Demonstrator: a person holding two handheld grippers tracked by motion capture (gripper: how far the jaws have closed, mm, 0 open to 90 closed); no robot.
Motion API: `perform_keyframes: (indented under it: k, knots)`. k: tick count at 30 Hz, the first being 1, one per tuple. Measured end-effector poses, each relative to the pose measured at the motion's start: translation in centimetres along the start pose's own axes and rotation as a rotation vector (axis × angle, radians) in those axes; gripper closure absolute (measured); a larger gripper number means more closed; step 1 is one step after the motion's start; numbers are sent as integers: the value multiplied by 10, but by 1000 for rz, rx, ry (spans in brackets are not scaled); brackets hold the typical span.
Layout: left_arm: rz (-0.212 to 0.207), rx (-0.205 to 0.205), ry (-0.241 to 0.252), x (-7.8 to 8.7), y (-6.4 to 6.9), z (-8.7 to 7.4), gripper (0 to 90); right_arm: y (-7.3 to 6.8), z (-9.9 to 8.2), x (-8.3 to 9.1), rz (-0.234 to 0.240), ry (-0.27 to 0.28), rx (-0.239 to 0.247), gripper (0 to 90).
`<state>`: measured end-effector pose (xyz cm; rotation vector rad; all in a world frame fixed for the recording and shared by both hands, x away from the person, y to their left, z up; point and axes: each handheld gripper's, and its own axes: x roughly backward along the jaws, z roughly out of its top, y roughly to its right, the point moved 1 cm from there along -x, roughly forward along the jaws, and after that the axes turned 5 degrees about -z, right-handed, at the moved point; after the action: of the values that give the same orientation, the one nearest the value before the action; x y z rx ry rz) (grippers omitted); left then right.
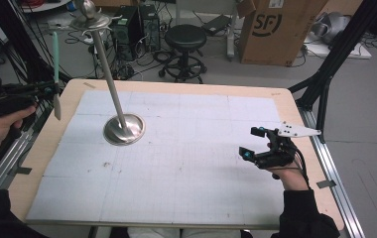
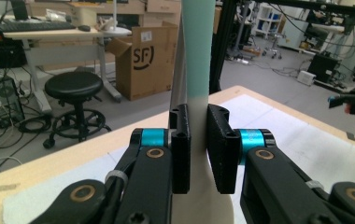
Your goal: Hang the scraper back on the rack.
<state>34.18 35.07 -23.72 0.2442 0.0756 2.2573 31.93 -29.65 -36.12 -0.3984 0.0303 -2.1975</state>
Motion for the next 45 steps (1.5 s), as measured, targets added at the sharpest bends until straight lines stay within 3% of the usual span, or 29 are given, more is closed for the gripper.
perform_keyframes:
  k: [11, 28, 45]
  knots:
    - [10, 30, 23, -8, -9, 2, 802, 1, 0, 3, -2, 1, -4, 18]
    - [-1, 27, 11, -16, -10, 0, 802, 1, 0, 2, 1, 4, 0, 18]
    - [-24, 26, 30, -24, -8, 1, 801, 2, 0, 3, -1, 7, -1, 18]
